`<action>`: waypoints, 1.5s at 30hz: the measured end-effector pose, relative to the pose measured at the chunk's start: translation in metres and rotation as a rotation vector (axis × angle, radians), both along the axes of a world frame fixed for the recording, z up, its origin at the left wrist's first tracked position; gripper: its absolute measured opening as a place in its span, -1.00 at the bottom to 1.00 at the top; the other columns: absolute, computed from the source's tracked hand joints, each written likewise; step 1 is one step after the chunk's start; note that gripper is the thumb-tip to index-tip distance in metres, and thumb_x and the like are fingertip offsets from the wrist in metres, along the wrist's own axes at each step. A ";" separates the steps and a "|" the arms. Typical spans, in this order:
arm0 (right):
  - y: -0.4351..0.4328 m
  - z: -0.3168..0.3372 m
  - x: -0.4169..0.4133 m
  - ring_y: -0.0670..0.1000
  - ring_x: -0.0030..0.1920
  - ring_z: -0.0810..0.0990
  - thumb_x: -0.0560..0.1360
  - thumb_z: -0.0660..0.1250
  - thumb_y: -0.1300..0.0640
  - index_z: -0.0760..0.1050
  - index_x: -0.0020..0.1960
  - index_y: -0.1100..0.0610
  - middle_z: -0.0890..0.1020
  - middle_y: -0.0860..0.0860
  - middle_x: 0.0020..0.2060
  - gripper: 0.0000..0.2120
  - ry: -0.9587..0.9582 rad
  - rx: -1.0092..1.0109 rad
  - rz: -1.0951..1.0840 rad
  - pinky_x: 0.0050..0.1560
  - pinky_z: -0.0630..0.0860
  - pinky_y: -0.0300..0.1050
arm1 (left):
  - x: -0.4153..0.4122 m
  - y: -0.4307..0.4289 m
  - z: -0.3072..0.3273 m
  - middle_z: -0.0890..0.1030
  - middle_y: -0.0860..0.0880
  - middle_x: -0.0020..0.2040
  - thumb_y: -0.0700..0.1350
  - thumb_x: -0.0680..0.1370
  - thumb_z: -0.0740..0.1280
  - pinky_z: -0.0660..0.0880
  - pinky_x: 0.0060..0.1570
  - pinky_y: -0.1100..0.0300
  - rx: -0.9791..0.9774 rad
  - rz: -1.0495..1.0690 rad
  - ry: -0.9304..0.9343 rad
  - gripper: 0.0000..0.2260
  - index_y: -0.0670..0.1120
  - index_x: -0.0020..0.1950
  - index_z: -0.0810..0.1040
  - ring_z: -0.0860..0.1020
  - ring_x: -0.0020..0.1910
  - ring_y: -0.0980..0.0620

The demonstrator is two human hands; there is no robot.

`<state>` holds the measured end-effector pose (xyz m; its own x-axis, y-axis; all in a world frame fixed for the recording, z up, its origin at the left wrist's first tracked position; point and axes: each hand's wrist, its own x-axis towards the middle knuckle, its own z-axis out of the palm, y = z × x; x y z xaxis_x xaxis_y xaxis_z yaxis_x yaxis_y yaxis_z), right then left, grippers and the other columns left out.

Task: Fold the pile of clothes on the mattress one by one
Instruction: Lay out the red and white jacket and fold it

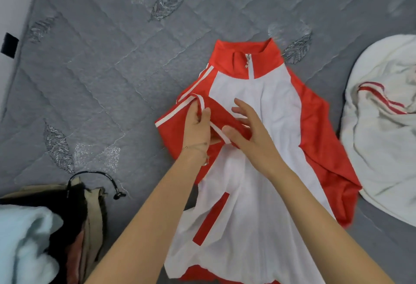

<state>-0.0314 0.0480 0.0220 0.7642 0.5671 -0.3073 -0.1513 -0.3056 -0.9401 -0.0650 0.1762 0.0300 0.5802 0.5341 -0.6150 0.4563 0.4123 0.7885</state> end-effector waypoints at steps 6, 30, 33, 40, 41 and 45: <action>-0.046 -0.032 0.038 -0.21 0.10 0.45 0.37 0.50 0.28 0.12 0.53 0.05 0.43 -0.10 0.19 -0.14 -0.291 -0.204 0.016 0.21 0.38 -0.34 | 0.049 -0.031 -0.006 0.55 -0.15 0.22 -0.16 0.68 0.10 0.62 -0.31 0.08 -0.344 -0.049 -0.068 -0.69 -0.07 0.43 0.31 0.69 -0.19 -0.09; -0.058 -0.068 0.086 0.10 0.15 0.55 0.59 0.20 0.12 0.48 0.29 0.12 0.59 0.04 0.17 -0.71 -0.352 -0.613 -0.281 0.12 0.44 -0.04 | -0.017 0.103 -0.064 0.59 -0.22 0.08 0.08 0.50 0.16 0.34 0.20 -0.09 0.948 -1.033 0.172 -0.53 -0.30 0.07 0.58 0.49 0.12 -0.14; -0.069 -0.063 0.106 0.03 -0.08 0.60 0.59 0.17 0.23 0.59 0.02 0.17 0.67 0.07 -0.05 -0.79 -0.256 -0.483 -0.535 -0.03 0.39 -0.12 | -0.019 0.113 -0.067 0.55 -0.20 0.14 -0.26 0.58 0.29 0.34 0.29 0.02 0.729 -0.874 0.110 -0.87 -0.23 0.10 0.54 0.48 0.12 0.06; -0.101 -0.081 0.130 -0.13 -0.38 0.26 0.58 0.14 0.29 0.27 -0.36 0.02 0.34 -0.08 -0.42 -0.63 0.067 -0.231 -0.885 -0.23 0.25 -0.13 | 0.010 0.109 -0.061 0.26 0.18 -0.42 -0.40 0.57 0.17 0.10 -0.32 0.11 0.466 -0.673 0.007 -0.69 -0.13 -0.31 0.23 0.21 -0.43 0.27; -0.106 -0.082 0.129 -0.14 -0.38 0.27 0.58 0.14 0.28 0.29 -0.36 0.01 0.35 -0.09 -0.42 -0.63 0.081 -0.218 -0.924 -0.24 0.26 -0.15 | 0.015 0.110 -0.060 0.25 0.18 -0.45 -0.34 0.55 0.21 0.09 -0.33 0.11 0.467 -0.649 -0.019 -0.69 -0.11 -0.33 0.22 0.21 -0.44 0.27; -0.125 -0.088 0.129 -0.13 -0.38 0.30 0.58 0.13 0.26 0.33 -0.35 0.01 0.37 -0.09 -0.42 -0.65 0.092 -0.242 -0.982 -0.26 0.28 -0.18 | 0.035 0.120 -0.059 0.25 0.06 -0.38 -0.05 0.43 0.29 0.17 -0.34 0.20 0.784 -0.671 -0.039 -0.75 -0.03 -0.31 0.22 0.22 -0.41 0.21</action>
<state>0.0975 -0.0771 -0.0662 0.8264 -0.3844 -0.4115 -0.5064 -0.1876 -0.8417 -0.0302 0.2965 -0.0292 0.9187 0.3358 -0.2079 0.3712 -0.5543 0.7450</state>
